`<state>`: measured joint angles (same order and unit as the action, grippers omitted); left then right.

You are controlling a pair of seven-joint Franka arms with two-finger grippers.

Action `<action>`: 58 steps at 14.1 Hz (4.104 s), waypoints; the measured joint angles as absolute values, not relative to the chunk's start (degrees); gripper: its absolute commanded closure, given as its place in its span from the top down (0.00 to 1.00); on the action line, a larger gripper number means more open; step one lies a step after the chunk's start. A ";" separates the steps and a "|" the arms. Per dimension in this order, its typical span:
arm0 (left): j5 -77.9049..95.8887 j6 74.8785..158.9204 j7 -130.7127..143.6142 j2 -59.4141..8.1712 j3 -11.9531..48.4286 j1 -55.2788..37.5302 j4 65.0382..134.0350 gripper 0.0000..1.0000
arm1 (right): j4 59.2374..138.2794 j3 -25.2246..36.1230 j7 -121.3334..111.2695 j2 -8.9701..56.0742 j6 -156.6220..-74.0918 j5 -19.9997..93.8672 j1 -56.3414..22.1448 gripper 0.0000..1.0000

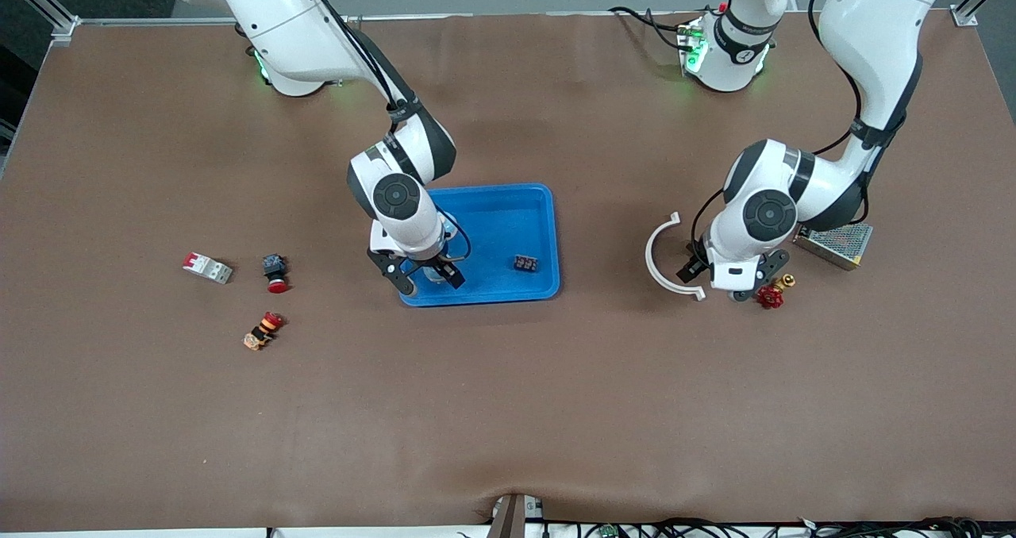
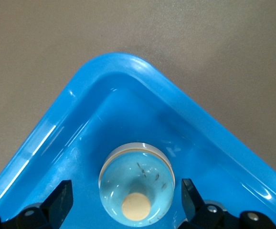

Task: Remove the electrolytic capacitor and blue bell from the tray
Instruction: 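Carry the capacitor beside the white arc and release it with the left gripper, then grasp the second capacitor with the left gripper while the right gripper lifts the bell, then carry the capacitor toward the arc while the right gripper carries the bell, then lower the capacitor beside the first while the right gripper lowers the bell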

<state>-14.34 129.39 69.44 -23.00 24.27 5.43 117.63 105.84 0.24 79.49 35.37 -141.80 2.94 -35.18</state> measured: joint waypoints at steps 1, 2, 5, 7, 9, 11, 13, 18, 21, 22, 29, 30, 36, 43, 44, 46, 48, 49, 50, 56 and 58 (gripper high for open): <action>-14.34 128.84 71.61 -22.60 25.64 4.80 116.42 1.00 | 105.87 0.24 79.50 35.46 -141.82 2.94 -35.18 1.00; -14.34 128.48 73.92 -22.51 26.68 3.50 115.26 1.00 | 105.88 0.25 79.50 35.56 -141.85 2.94 -35.18 0.91; -14.32 128.29 83.03 -23.83 27.25 -2.97 111.92 1.00 | 105.89 0.28 79.50 35.70 -141.88 2.94 -35.18 0.41; -14.32 128.30 89.74 -26.86 27.23 -6.73 108.68 1.00 | 105.87 0.28 79.47 35.68 -141.90 2.94 -35.18 0.32; -14.33 128.39 96.47 -30.95 27.18 -9.81 104.75 1.00 | 105.86 0.28 79.45 35.69 -141.90 2.94 -35.19 0.00; -14.63 128.42 101.86 -34.83 27.10 -12.42 100.99 1.00 | 105.86 0.29 79.45 35.69 -141.90 2.94 -35.19 0.00; -15.50 128.50 105.69 -37.74 27.07 -14.75 98.35 1.00 | 105.75 0.28 79.45 35.69 -141.83 2.94 -35.20 0.00; -16.12 130.24 113.99 -41.75 26.62 -21.24 94.56 1.00 | 103.05 0.78 74.59 34.13 -133.56 2.94 -34.58 0.00; -16.14 132.27 116.58 -43.19 26.56 -22.26 94.38 1.00 | 100.04 1.15 66.79 30.74 -124.59 4.84 -31.40 0.00; -16.17 132.77 117.19 -43.62 26.50 -22.47 94.29 1.00 | 98.10 1.36 62.65 29.53 -119.88 6.12 -29.81 0.00; -16.22 136.16 120.56 -44.29 22.43 -24.66 93.94 1.00 | 91.05 2.01 27.10 23.55 -101.80 5.01 -13.16 0.00; -16.22 136.57 120.63 -44.62 22.11 -24.91 93.93 1.00 | 91.13 2.03 23.61 23.57 -101.73 3.68 -11.74 0.00; -17.39 138.65 120.69 -46.26 20.99 -26.67 93.56 0.00 | 92.07 2.11 6.02 23.68 -104.32 -0.98 -4.11 0.00; -20.03 128.67 116.42 -40.91 20.90 -25.53 92.26 0.00 | 100.34 2.14 -12.00 26.85 -122.41 -1.10 7.12 0.00; -19.90 124.66 113.96 -38.49 20.91 -24.43 92.38 0.00 | 101.76 2.11 -12.24 27.23 -125.24 -1.10 7.18 0.00; -19.12 118.45 107.52 -34.34 20.95 -20.78 93.75 0.00 | 104.18 1.78 -12.61 27.64 -129.33 -1.10 7.14 0.00; -18.81 116.33 101.54 -32.04 21.18 -15.87 96.42 0.00 | 104.90 1.70 -13.06 27.66 -130.35 -1.12 7.14 0.00; -18.74 116.16 98.54 -31.29 21.61 -13.10 98.34 0.00 | 104.90 1.74 -13.15 27.66 -130.72 -1.18 7.16 0.00; -18.73 116.16 95.89 -30.61 22.07 -10.34 100.36 0.00 | 104.92 1.82 -13.33 27.71 -131.32 -1.42 7.30 0.00; -18.71 116.16 79.41 -23.31 23.76 3.67 111.24 0.00 | 105.01 1.90 -15.19 31.45 -136.84 -2.02 9.92 0.00; -18.71 116.16 72.07 -20.97 23.80 8.02 113.49 0.00 | 105.00 1.88 -15.19 32.80 -137.96 -2.01 10.66 0.00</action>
